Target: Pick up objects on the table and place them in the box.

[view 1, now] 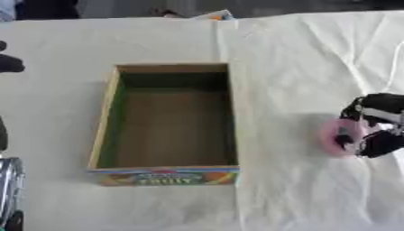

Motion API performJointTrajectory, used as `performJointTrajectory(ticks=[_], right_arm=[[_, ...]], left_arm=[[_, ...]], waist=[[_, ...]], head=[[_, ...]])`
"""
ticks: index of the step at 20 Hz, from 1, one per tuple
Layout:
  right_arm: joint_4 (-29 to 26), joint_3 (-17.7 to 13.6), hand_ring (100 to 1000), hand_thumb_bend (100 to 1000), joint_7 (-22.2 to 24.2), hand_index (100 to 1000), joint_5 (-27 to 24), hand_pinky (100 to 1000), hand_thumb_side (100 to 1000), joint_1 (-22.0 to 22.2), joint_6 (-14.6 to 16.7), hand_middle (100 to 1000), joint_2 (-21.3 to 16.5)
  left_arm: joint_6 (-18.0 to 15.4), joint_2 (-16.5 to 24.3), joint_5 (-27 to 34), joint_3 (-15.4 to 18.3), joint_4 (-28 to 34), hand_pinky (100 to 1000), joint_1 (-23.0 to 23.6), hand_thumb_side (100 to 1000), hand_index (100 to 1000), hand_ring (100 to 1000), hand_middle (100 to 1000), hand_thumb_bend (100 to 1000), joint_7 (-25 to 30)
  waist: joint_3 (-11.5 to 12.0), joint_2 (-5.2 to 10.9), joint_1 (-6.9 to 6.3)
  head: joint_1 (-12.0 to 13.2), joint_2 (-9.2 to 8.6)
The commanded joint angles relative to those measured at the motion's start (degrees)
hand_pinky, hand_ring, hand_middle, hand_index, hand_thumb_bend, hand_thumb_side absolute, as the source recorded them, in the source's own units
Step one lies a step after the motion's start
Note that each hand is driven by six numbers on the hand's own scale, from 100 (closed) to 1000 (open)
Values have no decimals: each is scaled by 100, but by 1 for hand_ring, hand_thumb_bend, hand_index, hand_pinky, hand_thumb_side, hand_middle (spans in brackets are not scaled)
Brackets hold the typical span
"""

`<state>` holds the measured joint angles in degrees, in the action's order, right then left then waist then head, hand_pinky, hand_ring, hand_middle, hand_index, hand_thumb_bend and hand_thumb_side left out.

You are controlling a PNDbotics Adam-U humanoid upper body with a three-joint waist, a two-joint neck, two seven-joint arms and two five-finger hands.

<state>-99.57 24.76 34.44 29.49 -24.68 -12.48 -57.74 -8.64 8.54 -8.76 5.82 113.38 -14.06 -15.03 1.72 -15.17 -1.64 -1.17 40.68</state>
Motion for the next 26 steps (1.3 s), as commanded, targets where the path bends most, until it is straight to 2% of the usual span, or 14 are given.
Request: performJointTrajectory(ticks=[1, 3, 7, 13, 14, 18, 21, 26], right_arm=[[-182, -98, 741, 100, -38, 632, -175, 603, 402, -29, -52, 487, -155], [-308, -152, 736, 100, -81, 631, -298, 600, 423, -22, -90, 488, -163], [-647, -282, 727, 100, -186, 643, -560, 594, 521, -27, -187, 495, -195], [-1124, -432, 717, 100, -449, 620, -818, 585, 480, -61, -297, 490, -316], [-1175, -450, 701, 100, -522, 592, -823, 568, 472, -80, -303, 479, -331], [-1353, -499, 683, 100, -897, 576, -946, 553, 461, -231, -333, 480, -336], [-1459, -505, 680, 100, -1106, 571, -1016, 550, 455, -458, -321, 479, -371], [-1488, -469, 673, 100, -1367, 558, -1063, 551, 448, -1087, -279, 498, -314]], left_arm=[[17, 59, -37, -11, 121, 530, -36, 809, 664, 508, 554, 100, 14], [25, 58, -42, -9, 121, 530, -33, 806, 664, 508, 554, 100, 10], [34, 58, -50, -6, 121, 529, -26, 797, 663, 508, 554, 100, 6], [38, 62, -55, -7, 121, 528, -19, 793, 663, 509, 554, 100, -2], [39, 62, -56, -9, 121, 528, -16, 791, 663, 509, 554, 100, 0], [44, 61, -61, -17, 121, 528, -9, 789, 663, 509, 554, 100, 9], [43, 62, -61, -22, 121, 528, -11, 787, 663, 509, 554, 100, 13], [38, 63, -53, -43, 121, 527, -24, 782, 662, 509, 554, 100, 24]], waist=[[-10, 69, 16], [-14, 70, 18], [-22, 74, 24], [-31, 80, 42], [-32, 80, 46], [-22, 77, 52], [0, 74, 56], [58, 71, 74]], head=[[15, -7], [21, -12], [31, -17], [31, -23], [33, -25], [37, -29], [30, -42], [-17, -94]])
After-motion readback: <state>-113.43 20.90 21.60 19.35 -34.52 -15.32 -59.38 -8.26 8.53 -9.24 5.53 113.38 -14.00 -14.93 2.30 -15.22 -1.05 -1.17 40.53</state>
